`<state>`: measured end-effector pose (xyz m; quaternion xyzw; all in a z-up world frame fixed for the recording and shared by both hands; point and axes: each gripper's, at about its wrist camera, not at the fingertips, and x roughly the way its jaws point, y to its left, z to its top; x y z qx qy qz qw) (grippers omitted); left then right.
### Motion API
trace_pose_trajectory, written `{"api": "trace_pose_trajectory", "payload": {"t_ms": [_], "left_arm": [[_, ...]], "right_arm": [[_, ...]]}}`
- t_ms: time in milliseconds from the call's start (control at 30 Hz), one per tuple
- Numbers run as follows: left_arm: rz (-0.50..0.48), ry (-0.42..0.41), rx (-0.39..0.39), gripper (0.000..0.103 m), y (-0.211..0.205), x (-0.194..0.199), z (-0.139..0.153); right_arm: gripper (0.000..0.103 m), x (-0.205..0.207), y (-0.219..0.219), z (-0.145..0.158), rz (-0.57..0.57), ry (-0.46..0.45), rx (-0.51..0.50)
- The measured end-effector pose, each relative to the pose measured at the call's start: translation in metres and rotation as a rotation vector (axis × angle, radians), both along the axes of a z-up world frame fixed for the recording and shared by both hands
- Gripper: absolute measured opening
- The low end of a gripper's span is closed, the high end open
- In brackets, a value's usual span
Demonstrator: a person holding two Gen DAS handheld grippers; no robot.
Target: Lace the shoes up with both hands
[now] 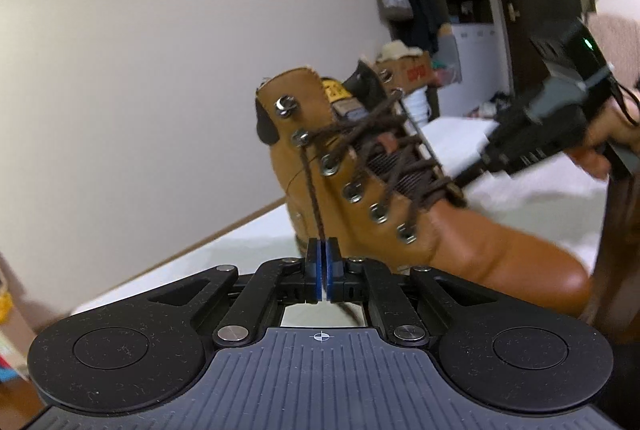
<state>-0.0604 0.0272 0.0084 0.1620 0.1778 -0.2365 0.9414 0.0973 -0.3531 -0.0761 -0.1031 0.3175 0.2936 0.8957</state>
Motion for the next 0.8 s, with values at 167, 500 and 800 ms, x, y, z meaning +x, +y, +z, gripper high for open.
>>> {"api": "trace_pose_trajectory", "payload": {"t_ms": [167,500,800], "left_arm": [[0.022,0.013,0.0,0.002,-0.007,0.0,0.001],[0.107,0.059,0.016,0.002,-0.023,0.003,0.006],[0.125,0.062,0.002,0.002,-0.02,0.0,0.008]], "right_arm": [[0.0,-0.02,-0.005,0.003,-0.004,0.008,0.025],[0.016,-0.035,-0.002,0.008,-0.048,-0.025,0.058],[0.041,-0.038,0.006,0.013,-0.121,0.008,0.16]]}}
